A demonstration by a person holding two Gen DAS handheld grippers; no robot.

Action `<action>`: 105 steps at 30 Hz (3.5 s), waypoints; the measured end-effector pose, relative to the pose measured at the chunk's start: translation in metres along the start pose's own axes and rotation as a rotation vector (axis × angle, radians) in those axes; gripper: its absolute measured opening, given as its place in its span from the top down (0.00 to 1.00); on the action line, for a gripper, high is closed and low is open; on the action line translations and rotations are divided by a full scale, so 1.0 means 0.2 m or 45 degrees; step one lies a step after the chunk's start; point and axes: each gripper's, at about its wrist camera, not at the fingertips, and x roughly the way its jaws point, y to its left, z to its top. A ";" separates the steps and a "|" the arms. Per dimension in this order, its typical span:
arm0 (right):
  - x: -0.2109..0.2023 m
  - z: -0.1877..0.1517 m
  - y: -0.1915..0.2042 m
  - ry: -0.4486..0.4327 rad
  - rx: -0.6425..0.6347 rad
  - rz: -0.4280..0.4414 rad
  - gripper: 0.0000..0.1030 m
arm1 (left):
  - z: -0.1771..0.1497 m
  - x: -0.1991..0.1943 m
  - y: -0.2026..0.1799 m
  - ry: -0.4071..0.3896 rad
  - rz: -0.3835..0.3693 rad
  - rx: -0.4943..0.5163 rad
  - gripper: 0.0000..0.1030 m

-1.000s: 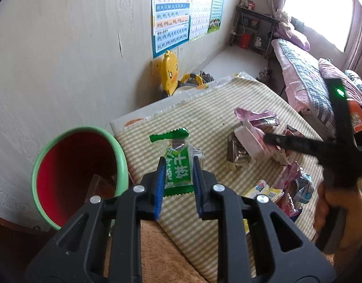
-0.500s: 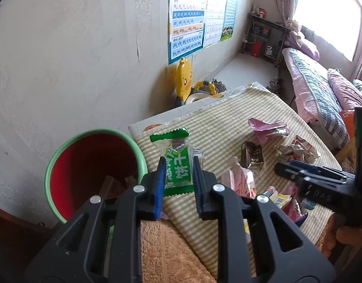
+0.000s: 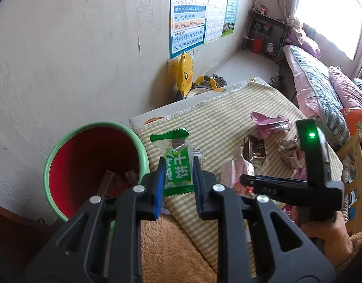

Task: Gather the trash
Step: 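Grasp the pink-and-white wrapper with the right tool while the left tool holds the green wrapper, then drop the green wrapper and pink-and-white wrapper into the red bucket, opening both tools, then grasp the brown Baisha cigarette box on the table with the left tool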

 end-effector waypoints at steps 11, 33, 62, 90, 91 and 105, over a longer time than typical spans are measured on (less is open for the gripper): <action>-0.41 -0.03 0.10 -0.244 -0.075 0.080 0.76 | 0.01 0.02 0.03 -0.002 0.023 -0.008 0.80; -0.35 -0.02 0.74 -0.265 -0.448 0.162 0.78 | -0.03 -0.04 0.56 -0.047 0.236 -0.244 0.80; -0.10 0.06 1.07 -0.202 -0.588 0.138 0.70 | -0.17 0.26 0.92 0.135 0.280 -0.403 0.41; -0.62 -0.23 -0.05 -0.466 -0.242 -0.292 0.16 | -0.01 0.32 -0.18 0.126 -0.140 0.125 0.19; -0.65 -0.24 -0.11 -0.478 -0.218 -0.313 0.16 | 0.00 0.35 -0.24 0.128 -0.156 0.147 0.18; -0.76 -0.32 -0.52 -0.450 0.046 -0.183 0.15 | 0.12 0.86 -0.75 0.327 -0.180 0.233 0.21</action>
